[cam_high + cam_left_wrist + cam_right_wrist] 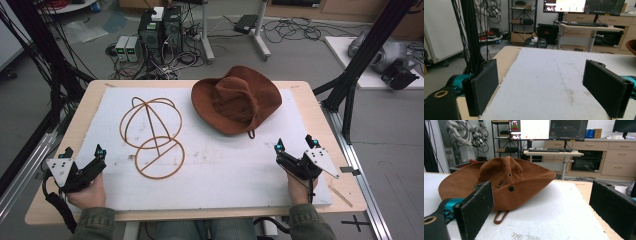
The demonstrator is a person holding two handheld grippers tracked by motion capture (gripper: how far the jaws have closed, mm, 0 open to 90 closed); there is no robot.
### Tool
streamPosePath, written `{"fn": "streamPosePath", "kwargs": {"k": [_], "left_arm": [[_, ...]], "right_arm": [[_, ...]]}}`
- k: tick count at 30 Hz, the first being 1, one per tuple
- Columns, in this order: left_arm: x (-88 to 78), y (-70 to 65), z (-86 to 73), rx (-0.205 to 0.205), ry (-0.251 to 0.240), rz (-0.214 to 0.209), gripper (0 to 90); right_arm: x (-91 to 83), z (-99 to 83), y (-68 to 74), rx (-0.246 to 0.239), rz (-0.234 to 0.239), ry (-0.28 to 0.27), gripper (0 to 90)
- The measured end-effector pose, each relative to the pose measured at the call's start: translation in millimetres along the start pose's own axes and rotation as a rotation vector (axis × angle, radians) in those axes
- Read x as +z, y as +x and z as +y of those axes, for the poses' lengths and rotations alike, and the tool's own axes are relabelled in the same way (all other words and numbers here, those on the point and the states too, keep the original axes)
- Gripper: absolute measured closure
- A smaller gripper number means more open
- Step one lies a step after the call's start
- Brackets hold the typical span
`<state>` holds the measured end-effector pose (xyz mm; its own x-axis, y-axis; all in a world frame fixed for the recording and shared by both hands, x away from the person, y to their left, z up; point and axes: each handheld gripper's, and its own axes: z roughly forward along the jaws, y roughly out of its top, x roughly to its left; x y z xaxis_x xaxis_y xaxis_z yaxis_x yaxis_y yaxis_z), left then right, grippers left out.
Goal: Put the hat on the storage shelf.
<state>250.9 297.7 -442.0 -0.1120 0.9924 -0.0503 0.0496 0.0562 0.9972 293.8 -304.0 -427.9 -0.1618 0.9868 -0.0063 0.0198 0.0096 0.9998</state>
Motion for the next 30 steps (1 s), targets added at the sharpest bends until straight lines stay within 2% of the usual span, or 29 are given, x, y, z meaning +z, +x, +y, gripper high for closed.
{"fn": "streamPosePath", "kwargs": {"k": [30], "left_arm": [[1.8, 0.9, -0.6, -0.005, -0.004, -0.007, 13.6]], "right_arm": [[0.8, -1.3, 0.1, 0.006, 0.001, 0.008, 5.2]]}}
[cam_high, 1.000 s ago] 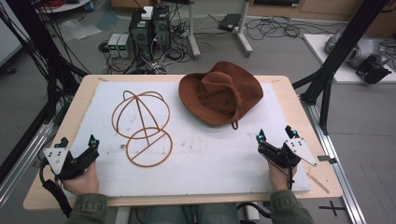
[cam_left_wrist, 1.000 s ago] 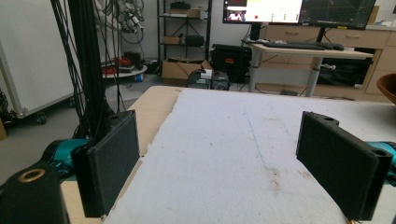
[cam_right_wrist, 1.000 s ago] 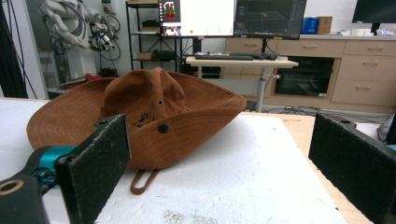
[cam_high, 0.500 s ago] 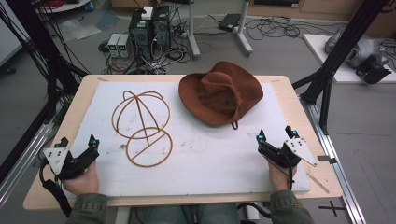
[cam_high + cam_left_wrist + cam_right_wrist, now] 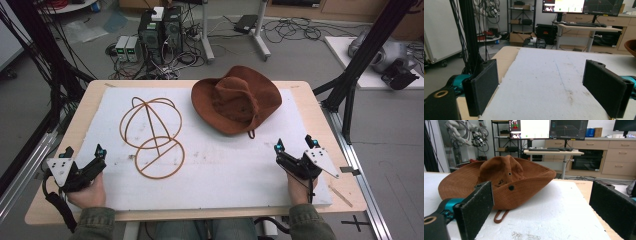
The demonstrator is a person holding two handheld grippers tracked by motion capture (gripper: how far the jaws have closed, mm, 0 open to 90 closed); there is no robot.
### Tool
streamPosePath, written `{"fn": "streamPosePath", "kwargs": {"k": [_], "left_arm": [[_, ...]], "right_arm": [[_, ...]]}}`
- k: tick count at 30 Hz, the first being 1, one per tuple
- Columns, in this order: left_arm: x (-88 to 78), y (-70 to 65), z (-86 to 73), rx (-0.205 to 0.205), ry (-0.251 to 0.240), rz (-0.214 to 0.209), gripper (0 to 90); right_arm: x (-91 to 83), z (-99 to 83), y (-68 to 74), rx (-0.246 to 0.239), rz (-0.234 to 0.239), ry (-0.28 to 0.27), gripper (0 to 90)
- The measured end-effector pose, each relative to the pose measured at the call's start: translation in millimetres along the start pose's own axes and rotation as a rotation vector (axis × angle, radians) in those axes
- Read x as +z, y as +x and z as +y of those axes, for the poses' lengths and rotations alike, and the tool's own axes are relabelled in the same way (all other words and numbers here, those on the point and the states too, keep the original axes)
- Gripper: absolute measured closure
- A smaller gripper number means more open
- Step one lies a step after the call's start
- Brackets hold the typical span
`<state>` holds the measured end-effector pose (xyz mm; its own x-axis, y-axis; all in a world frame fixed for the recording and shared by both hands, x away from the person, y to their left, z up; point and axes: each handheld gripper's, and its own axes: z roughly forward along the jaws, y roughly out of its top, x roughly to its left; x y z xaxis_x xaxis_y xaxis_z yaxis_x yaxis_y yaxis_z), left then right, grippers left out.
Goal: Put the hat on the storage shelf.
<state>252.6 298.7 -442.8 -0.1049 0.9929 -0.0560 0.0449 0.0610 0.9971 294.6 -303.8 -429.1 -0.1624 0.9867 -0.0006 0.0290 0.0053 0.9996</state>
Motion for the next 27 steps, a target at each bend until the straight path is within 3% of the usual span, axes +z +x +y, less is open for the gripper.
{"fn": "streamPosePath", "kwargs": {"k": [9, 14, 20, 27], "left_arm": [[3.8, -1.7, 0.3, 0.008, -0.004, -0.015, 13.6], [4.7, -4.5, -1.6, 0.006, 0.003, -0.03, 13.6], [6.8, -10.2, -1.8, 0.012, 0.003, -0.052, 13.5], [7.8, -9.9, -2.5, 0.013, 0.004, -0.05, 13.5]], "right_arm": [[1.6, 5.7, -0.5, 0.013, 0.024, 0.0, 4.4], [5.5, 21.6, 6.7, -0.038, 0.066, -0.009, 4.4], [28.1, 37.0, 15.8, -0.06, 0.115, 0.017, 4.4], [75.9, 64.6, 24.2, -0.073, 0.15, 0.072, 4.4]]}}
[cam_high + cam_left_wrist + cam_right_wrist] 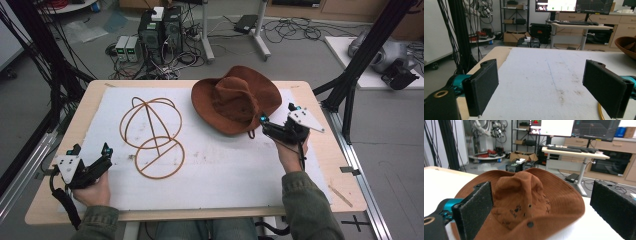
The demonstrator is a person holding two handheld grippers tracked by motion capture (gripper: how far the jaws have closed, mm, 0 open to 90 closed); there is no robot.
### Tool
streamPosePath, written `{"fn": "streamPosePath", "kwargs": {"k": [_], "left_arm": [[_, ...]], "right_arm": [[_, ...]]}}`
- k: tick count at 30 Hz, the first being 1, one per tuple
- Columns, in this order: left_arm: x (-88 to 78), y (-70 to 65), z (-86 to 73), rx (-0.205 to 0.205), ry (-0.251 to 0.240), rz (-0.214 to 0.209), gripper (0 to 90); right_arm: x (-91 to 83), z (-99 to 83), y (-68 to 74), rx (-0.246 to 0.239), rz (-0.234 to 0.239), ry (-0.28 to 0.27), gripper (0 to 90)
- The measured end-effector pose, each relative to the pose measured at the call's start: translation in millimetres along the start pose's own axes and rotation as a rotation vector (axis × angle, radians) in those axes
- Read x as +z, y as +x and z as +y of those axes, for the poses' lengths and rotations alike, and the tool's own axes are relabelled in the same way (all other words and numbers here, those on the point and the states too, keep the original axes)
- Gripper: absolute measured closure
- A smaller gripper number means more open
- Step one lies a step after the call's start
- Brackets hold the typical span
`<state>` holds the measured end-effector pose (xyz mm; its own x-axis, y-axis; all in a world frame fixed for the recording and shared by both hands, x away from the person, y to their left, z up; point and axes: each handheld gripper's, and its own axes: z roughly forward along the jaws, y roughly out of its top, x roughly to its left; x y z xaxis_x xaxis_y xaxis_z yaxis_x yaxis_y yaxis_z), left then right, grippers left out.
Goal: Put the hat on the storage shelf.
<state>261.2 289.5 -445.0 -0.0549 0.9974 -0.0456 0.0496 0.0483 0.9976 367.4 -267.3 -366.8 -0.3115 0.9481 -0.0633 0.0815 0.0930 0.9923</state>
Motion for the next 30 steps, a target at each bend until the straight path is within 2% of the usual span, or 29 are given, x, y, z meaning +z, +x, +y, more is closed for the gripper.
{"fn": "streamPosePath", "kwargs": {"k": [6, 8, 9, 11, 14, 15, 17, 18, 19, 20, 23, 24, 25, 26, 27, 29, 30], "left_arm": [[-0.9, -1.1, 1.1, -0.007, -0.003, -0.002, 13.5], [-0.6, -2.4, 1.6, -0.006, -0.007, -0.005, 13.5], [-0.4, -3.5, 1.5, -0.005, -0.004, -0.01, 13.5], [-0.3, -3.8, 1.1, -0.003, -0.002, -0.013, 13.6], [0.6, -4.1, 0.6, -0.006, -0.002, -0.013, 13.5], [1.1, -3.9, 0.0, -0.006, 0.003, -0.015, 13.5], [1.4, -3.9, -0.3, -0.009, 0.005, -0.02, 13.5], [1.5, -4.0, -0.5, -0.009, 0.006, -0.022, 13.5], [1.6, -4.3, -0.7, -0.012, 0.003, -0.023, 13.5], [1.3, -4.4, -0.5, -0.012, 0.007, -0.024, 13.5], [1.0, -4.8, 0.1, -0.012, 0.004, -0.027, 13.5], [1.0, -4.8, 0.1, -0.012, 0.004, -0.027, 13.5], [1.1, -4.7, -0.1, -0.014, 0.004, -0.027, 13.5], [1.1, -4.6, -0.2, -0.015, 0.004, -0.027, 13.5], [1.3, -4.5, -0.3, -0.017, 0.003, -0.027, 13.6], [1.2, -4.1, -0.4, -0.016, 0.004, -0.026, 13.5], [1.2, -4.1, -0.4, -0.016, 0.004, -0.027, 13.5]], "right_arm": [[39.2, 4.7, -2.4, -0.015, 0.0, 0.052, 4.4], [46.1, 2.7, -3.3, -0.011, -0.002, 0.065, 4.4], [59.8, -2.5, -4.8, 0.012, -0.003, 0.094, 4.4], [72.8, -6.2, -6.4, 0.022, 0.007, 0.112, 4.4], [83.1, -10.5, -6.0, 0.026, 0.015, 0.123, 4.4], [94.5, -16.1, -6.7, 0.044, 0.035, 0.179, 4.4], [99.9, -18.9, -6.7, 0.044, 0.048, 0.197, 4.4], [104.5, -21.5, -5.3, 0.041, 0.056, 0.213, 4.4], [114.9, -27.2, -0.6, 0.015, 0.08, 0.247, 4.4], [117.9, -29.3, 1.1, 0.0, 0.081, 0.262, 4.4], [131.4, -37.0, 7.6, -0.055, 0.102, 0.362, 4.6], [131.4, -37.0, 7.6, -0.055, 0.102, 0.362, 4.6], [137.4, -39.3, 13.3, -0.09, 0.1, 0.415, 6.3], [138.2, -39.0, 14.5, -0.086, 0.106, 0.414, 10.7], [137.7, -37.8, 15.4, -0.088, 0.119, 0.41, 23.7], [136.0, -35.2, 17.8, -0.101, 0.111, 0.417, 46.5], [136.0, -35.2, 17.8, -0.101, 0.111, 0.417, 46.5]]}}
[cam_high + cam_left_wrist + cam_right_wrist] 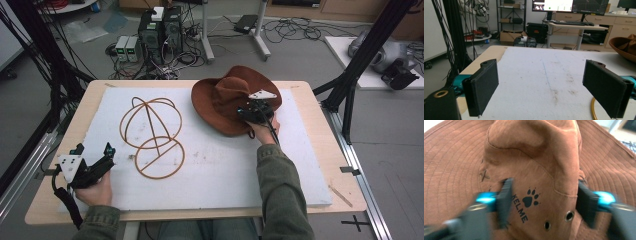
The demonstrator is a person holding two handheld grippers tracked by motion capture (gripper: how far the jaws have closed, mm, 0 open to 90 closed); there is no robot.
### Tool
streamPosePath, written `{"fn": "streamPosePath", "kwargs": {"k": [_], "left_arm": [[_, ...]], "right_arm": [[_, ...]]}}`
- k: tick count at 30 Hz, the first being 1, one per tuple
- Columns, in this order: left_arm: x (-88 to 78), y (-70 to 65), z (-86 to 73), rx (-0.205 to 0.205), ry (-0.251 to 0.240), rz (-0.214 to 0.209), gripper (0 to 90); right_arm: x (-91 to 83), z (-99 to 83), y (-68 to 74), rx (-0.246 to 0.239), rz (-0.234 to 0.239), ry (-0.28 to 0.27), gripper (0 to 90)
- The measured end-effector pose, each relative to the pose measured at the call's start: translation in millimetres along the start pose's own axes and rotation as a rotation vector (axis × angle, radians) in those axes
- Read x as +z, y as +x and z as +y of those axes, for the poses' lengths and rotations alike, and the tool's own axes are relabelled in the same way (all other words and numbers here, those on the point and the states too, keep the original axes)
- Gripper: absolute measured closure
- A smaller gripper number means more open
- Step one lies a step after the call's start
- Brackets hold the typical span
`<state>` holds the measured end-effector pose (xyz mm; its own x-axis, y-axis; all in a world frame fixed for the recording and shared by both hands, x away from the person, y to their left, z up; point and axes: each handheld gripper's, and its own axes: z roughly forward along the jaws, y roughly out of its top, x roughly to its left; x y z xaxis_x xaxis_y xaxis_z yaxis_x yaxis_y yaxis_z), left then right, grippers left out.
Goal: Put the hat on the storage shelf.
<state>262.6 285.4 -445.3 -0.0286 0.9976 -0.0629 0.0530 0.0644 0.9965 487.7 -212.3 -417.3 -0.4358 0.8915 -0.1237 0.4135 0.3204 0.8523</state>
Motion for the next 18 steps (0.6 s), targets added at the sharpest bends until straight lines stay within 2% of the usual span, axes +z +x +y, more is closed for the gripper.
{"fn": "streamPosePath", "kwargs": {"k": [1, 2, 3, 4, 6, 7, 10, 14, 16, 18], "left_arm": [[-0.1, -0.4, -0.1, -0.002, 0.001, -0.003, 13.5], [-0.1, -0.8, -0.1, -0.003, 0.001, -0.005, 13.5], [0.1, -1.3, -0.1, -0.003, -0.002, -0.008, 13.5], [0.1, -2.3, 0.2, 0.002, -0.003, -0.014, 13.5], [0.0, -2.5, 0.3, 0.004, -0.003, -0.014, 13.5], [0.5, -2.5, 0.2, 0.001, -0.005, -0.017, 13.5], [0.3, -0.7, 0.2, -0.003, -0.008, -0.013, 13.5], [-0.5, 0.7, 0.8, -0.008, -0.013, -0.005, 13.5], [-0.7, 1.6, 0.8, -0.005, -0.011, -0.003, 13.5], [-0.5, 1.8, 0.6, -0.007, -0.008, -0.002, 13.5]], "right_arm": [[-1.2, 1.1, -0.5, 0.014, 0.009, 0.019, 58.6], [-1.9, 1.0, -1.5, 0.016, 0.014, 0.035, 78.9], [-2.2, 0.7, -1.6, 0.005, 0.008, 0.051, 85.0], [-2.1, 0.1, -2.3, 0.006, 0.015, 0.056, 87.4], [-1.9, -0.2, -3.1, 0.012, 0.027, 0.059, 88.1], [-2.2, -0.5, -5.8, 0.035, 0.061, 0.066, 88.5], [-3.8, -0.5, -9.0, 0.094, 0.061, 0.061, 88.8], [-5.3, -0.8, -12.1, 0.141, 0.084, 0.058, 88.9], [-7.2, 0.0, -13.0, 0.152, 0.074, 0.045, 88.9], [-10.6, 2.0, -12.6, 0.142, 0.06, 0.025, 88.9]]}}
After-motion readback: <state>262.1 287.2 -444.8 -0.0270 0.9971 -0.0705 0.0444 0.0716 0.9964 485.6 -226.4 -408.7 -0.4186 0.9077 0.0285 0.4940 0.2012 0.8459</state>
